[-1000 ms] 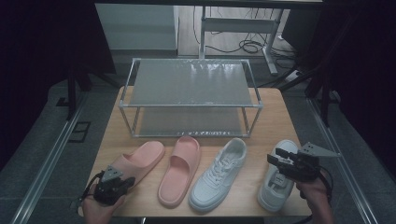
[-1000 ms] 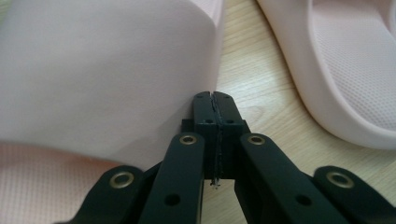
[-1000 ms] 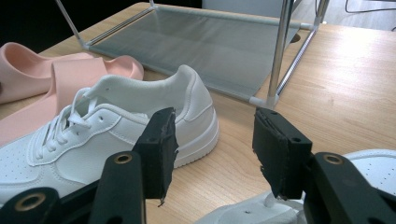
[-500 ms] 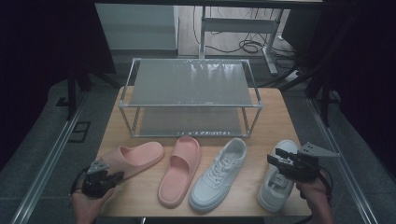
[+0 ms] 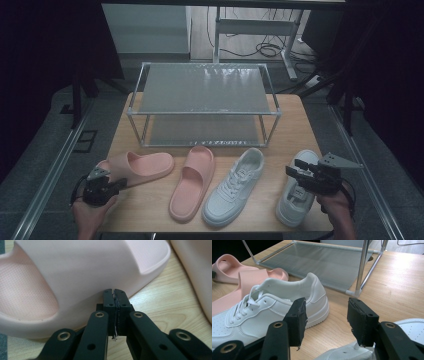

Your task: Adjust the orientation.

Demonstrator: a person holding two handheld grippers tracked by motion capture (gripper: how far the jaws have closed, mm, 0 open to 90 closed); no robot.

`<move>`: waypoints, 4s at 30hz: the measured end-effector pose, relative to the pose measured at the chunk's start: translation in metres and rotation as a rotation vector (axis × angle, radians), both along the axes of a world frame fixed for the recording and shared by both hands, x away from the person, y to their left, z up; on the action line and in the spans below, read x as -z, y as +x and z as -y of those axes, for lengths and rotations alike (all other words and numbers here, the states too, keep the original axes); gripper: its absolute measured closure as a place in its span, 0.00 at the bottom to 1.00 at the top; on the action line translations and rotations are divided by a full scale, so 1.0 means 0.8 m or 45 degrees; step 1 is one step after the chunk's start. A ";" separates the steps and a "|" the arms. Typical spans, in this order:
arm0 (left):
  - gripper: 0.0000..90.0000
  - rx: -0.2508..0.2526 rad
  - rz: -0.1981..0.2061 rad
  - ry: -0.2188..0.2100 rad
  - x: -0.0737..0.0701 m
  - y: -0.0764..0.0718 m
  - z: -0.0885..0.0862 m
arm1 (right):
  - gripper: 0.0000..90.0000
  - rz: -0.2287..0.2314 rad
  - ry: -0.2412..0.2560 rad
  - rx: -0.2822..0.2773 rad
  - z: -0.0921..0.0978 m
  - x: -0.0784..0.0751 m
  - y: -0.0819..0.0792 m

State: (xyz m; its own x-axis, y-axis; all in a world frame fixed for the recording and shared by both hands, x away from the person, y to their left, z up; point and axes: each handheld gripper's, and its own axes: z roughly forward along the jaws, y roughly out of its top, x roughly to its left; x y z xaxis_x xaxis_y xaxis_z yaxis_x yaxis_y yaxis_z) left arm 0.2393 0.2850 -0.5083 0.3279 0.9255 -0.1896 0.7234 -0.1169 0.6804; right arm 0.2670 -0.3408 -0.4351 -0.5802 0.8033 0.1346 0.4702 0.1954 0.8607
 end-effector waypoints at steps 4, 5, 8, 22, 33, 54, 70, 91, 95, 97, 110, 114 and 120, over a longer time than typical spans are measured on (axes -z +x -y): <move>0.99 0.022 0.060 -0.015 -0.017 -0.004 0.011 | 0.55 0.000 0.002 0.004 0.001 0.000 0.000; 1.00 0.022 0.060 -0.015 -0.017 -0.004 0.011 | 0.55 0.000 0.002 0.005 0.002 -0.001 0.000; 1.00 0.059 0.133 -0.011 -0.039 0.004 0.030 | 0.55 0.001 0.002 0.004 0.001 0.000 0.000; 1.00 0.094 0.178 -0.004 -0.050 0.080 0.086 | 0.55 -0.011 0.001 -0.001 0.000 0.003 0.002; 1.00 0.087 0.095 0.058 -0.040 0.131 0.114 | 0.55 -0.013 0.002 -0.001 -0.001 0.004 0.002; 0.99 0.052 -0.093 0.165 -0.008 0.174 0.132 | 0.55 -0.012 -0.003 -0.005 0.000 0.004 0.002; 0.99 0.155 -0.108 0.156 -0.010 0.133 0.134 | 0.55 -0.009 -0.002 -0.003 0.000 0.004 0.001; 0.99 0.234 -0.083 0.078 -0.007 0.044 0.111 | 0.55 -0.007 -0.007 -0.007 -0.002 0.003 -0.001; 0.99 0.239 -0.075 0.100 -0.008 0.030 0.108 | 0.55 -0.007 -0.005 -0.005 -0.002 0.002 -0.001; 0.99 0.242 -0.077 0.082 -0.007 0.020 0.102 | 0.55 -0.008 -0.008 -0.007 -0.001 0.002 -0.001; 0.98 0.243 -0.073 0.112 -0.009 -0.012 0.087 | 0.55 -0.006 -0.008 -0.006 -0.001 0.001 -0.002; 0.98 0.217 -0.029 0.074 -0.017 -0.013 0.079 | 0.55 -0.002 -0.003 -0.004 -0.001 0.000 -0.003; 0.98 0.143 0.043 -0.005 -0.035 -0.013 0.052 | 0.55 -0.002 -0.001 0.002 0.001 0.000 -0.003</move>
